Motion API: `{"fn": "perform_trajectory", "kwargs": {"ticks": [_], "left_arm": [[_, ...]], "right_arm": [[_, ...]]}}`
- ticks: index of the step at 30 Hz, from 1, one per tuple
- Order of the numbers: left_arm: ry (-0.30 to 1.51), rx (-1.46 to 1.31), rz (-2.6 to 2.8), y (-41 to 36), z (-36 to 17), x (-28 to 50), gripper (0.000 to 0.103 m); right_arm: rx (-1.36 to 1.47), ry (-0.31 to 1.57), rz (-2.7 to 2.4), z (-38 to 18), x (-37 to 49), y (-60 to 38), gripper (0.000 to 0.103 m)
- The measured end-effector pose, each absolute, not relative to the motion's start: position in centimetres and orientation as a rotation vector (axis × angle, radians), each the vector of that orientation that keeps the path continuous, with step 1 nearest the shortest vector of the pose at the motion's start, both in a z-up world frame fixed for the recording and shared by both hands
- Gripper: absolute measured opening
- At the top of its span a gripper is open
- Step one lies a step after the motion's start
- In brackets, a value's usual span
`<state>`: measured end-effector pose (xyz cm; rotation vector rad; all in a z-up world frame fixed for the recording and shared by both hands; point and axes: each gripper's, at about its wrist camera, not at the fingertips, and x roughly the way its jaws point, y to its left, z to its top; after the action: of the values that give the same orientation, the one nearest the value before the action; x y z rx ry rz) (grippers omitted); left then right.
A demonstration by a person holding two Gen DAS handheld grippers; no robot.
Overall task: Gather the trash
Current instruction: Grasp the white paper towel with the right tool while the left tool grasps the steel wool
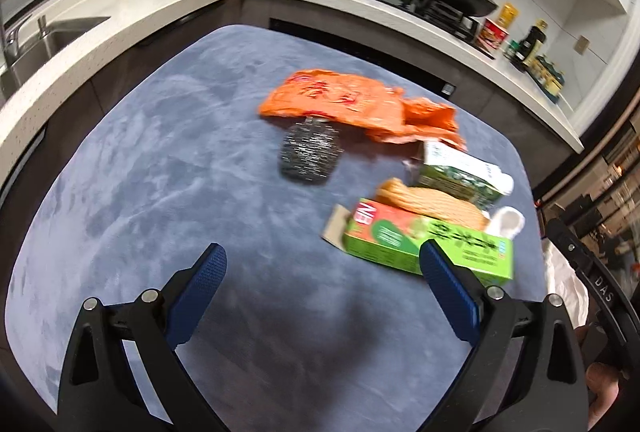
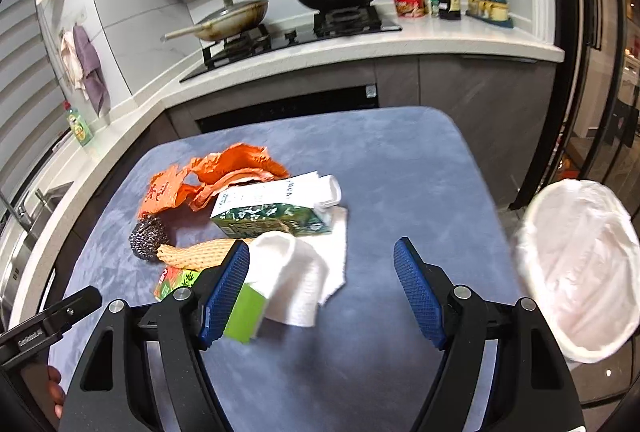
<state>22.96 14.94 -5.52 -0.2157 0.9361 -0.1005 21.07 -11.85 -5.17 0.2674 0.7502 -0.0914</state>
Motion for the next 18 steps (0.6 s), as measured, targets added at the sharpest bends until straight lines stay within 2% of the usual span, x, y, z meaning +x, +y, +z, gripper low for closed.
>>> {"fn": "perform_trajectory", "kwargs": {"ticks": [4,8,11,13,18], "left_arm": [[0.948,-0.235,-0.081,16.2,-6.4,24.7,0.093],[0.958,-0.252,-0.080,17.1,-7.2,27.2,0.093],[0.970,-0.273,-0.092,17.3,-8.0,29.2,0.093],[0.972,-0.294,-0.107,17.3,-8.6,30.6,0.093],[0.992,-0.302,-0.106,17.1,-10.0,33.2,0.092]], "right_arm": [[0.254,0.781,-0.084,-6.6,23.1,-10.7,0.069],[0.251,0.811,-0.080,-7.8,24.6,-10.3,0.060],[0.260,0.832,-0.066,-8.6,25.1,-10.3,0.047],[0.258,0.846,-0.054,-9.2,25.4,-10.2,0.033],[0.229,0.856,-0.058,-9.9,25.0,-10.0,0.015]]}}
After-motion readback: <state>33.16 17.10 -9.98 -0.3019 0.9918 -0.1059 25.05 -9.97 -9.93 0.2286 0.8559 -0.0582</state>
